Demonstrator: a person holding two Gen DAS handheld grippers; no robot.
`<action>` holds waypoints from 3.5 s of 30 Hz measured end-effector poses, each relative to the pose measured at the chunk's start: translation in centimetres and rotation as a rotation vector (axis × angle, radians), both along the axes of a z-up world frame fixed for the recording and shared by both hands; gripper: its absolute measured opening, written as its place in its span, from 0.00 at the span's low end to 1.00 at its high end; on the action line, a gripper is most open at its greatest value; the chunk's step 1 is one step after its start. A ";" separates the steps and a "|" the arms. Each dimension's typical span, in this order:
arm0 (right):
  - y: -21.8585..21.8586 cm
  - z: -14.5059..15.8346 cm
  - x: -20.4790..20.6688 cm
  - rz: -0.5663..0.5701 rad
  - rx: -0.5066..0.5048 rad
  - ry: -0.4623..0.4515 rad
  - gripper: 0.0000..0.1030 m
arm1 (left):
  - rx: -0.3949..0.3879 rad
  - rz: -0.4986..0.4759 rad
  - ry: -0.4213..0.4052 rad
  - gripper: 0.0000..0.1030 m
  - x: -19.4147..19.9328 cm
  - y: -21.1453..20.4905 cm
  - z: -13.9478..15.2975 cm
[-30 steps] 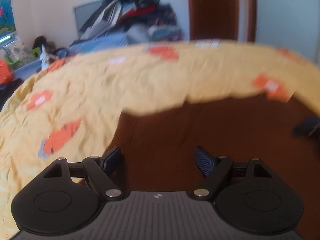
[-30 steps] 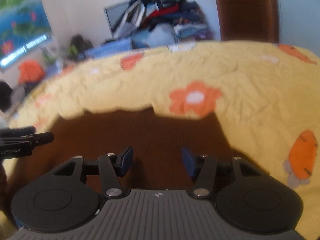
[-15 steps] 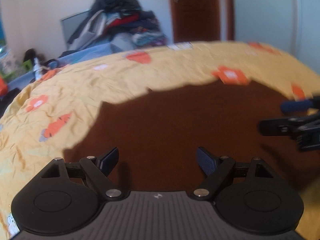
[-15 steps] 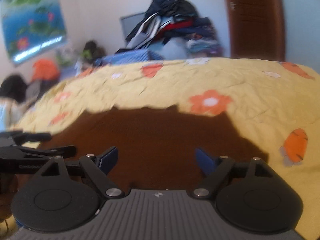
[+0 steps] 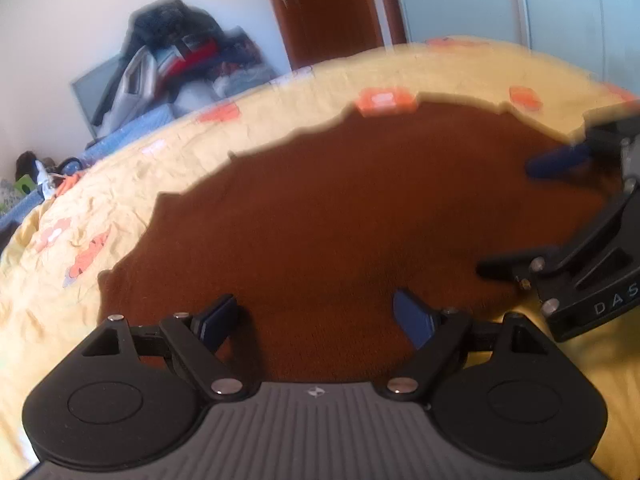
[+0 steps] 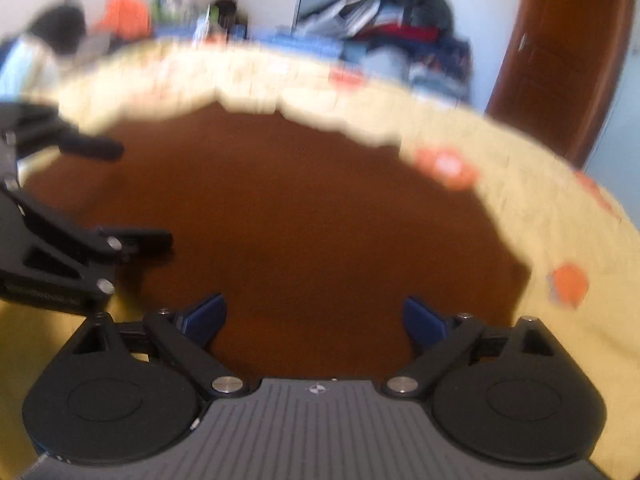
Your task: Fold small clothes
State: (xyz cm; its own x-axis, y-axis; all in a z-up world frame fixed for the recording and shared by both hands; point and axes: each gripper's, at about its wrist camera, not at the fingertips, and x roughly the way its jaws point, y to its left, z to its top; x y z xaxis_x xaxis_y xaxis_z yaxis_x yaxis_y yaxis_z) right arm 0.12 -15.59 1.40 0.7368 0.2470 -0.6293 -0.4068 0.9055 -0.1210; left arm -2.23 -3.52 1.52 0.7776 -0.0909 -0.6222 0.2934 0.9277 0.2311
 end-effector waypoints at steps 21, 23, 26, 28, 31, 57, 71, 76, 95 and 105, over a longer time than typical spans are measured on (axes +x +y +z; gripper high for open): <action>-15.9 -0.3 -3.8 -0.400 0.843 0.335 1.00 | -1.006 0.559 0.341 0.86 -2.2 19.2 1.0; -15.6 -0.9 -3.4 -0.388 0.919 0.362 1.00 | -1.182 0.537 0.449 0.86 -1.1 19.8 -0.5; -15.0 -1.5 -2.3 -0.364 0.966 0.373 1.00 | -1.234 0.539 0.462 0.86 -1.0 19.0 -1.2; -14.3 -1.4 -1.6 -0.352 0.973 0.363 1.00 | -1.211 0.543 0.444 0.85 -0.9 18.6 -1.1; -14.1 -1.5 -0.7 -0.344 0.983 0.363 0.81 | -1.180 0.555 0.419 0.84 -0.7 18.6 -0.8; -17.2 2.1 -2.7 -0.370 1.002 0.183 0.80 | -1.000 0.631 0.346 0.77 -0.2 17.8 1.0; -1.5 -0.4 1.8 0.034 0.151 0.112 0.83 | -0.782 0.645 0.268 0.77 0.8 16.4 1.9; -2.0 1.6 2.7 -0.021 0.188 0.146 0.83 | -0.780 0.690 0.251 0.77 1.4 16.7 2.0; -16.3 -1.3 14.4 -0.106 1.293 0.500 1.00 | -0.040 0.022 -0.048 0.09 1.8 -9.4 6.1; -12.5 0.0 12.8 0.021 1.123 0.554 1.00 | 0.135 -0.011 -0.178 0.26 -3.5 -10.7 4.8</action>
